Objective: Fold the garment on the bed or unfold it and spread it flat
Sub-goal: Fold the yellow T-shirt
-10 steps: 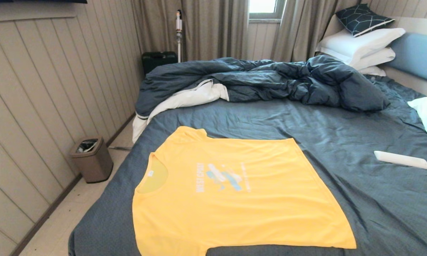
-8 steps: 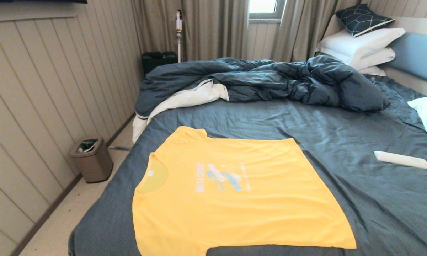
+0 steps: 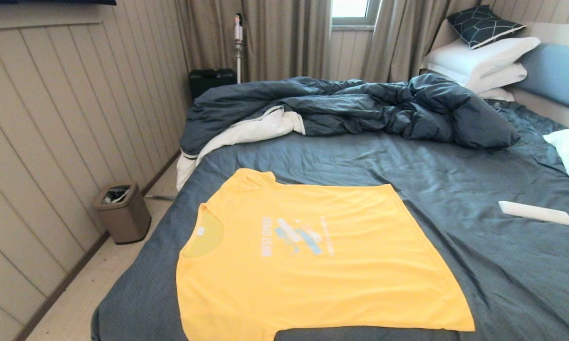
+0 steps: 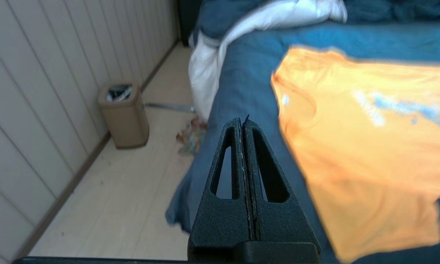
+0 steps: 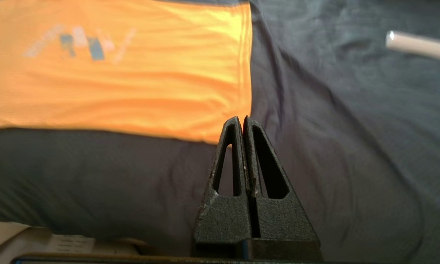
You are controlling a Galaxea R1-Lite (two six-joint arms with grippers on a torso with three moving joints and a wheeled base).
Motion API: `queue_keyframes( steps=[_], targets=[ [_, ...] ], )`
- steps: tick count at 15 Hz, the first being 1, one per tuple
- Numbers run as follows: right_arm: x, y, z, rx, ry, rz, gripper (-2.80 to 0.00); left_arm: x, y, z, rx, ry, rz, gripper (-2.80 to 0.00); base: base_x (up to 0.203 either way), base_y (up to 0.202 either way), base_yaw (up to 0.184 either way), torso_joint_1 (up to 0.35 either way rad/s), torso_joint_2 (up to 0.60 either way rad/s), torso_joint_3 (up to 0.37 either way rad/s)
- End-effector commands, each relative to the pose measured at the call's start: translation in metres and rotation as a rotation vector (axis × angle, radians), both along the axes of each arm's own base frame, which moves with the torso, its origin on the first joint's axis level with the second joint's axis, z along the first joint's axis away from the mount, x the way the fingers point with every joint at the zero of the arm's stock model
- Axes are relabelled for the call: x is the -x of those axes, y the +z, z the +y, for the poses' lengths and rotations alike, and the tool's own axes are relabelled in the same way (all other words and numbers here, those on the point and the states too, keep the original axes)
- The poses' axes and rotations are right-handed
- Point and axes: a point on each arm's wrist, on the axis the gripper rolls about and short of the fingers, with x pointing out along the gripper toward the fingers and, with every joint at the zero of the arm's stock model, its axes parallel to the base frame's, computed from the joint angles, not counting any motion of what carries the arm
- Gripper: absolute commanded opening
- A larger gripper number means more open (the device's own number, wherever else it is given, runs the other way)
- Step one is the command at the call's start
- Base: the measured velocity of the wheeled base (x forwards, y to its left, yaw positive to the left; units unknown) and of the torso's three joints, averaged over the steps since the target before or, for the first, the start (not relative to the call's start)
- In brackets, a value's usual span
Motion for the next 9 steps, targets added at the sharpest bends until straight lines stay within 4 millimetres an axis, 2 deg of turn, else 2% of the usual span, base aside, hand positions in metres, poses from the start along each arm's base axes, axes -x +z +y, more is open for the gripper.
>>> queue_keyframes(
  steps=[1,3,5,9],
  targets=[
    [-0.006,0.025,0.000,-0.003,0.011,0.045,-2.80,-0.010,0.027,0.000,0.004,-0.001,0.045,-2.80,0.000,0.000,0.000,0.000,0.00,0.000],
    [-0.018,0.053,0.000,-0.010,0.021,0.077,-2.80,-0.023,0.054,0.000,0.013,-0.005,0.073,-2.80,0.000,0.000,0.000,0.000,0.00,0.000],
    [-0.038,0.083,0.001,-0.039,0.031,0.087,-2.80,-0.042,0.080,0.000,0.022,-0.031,0.107,-2.80,0.000,0.000,0.000,0.000,0.00,0.000],
    [-0.098,0.138,0.002,-0.132,0.024,0.126,-2.80,-0.092,0.121,-0.001,0.115,-0.078,0.201,-2.80,0.000,0.000,0.000,0.000,0.00,0.000]
  ],
)
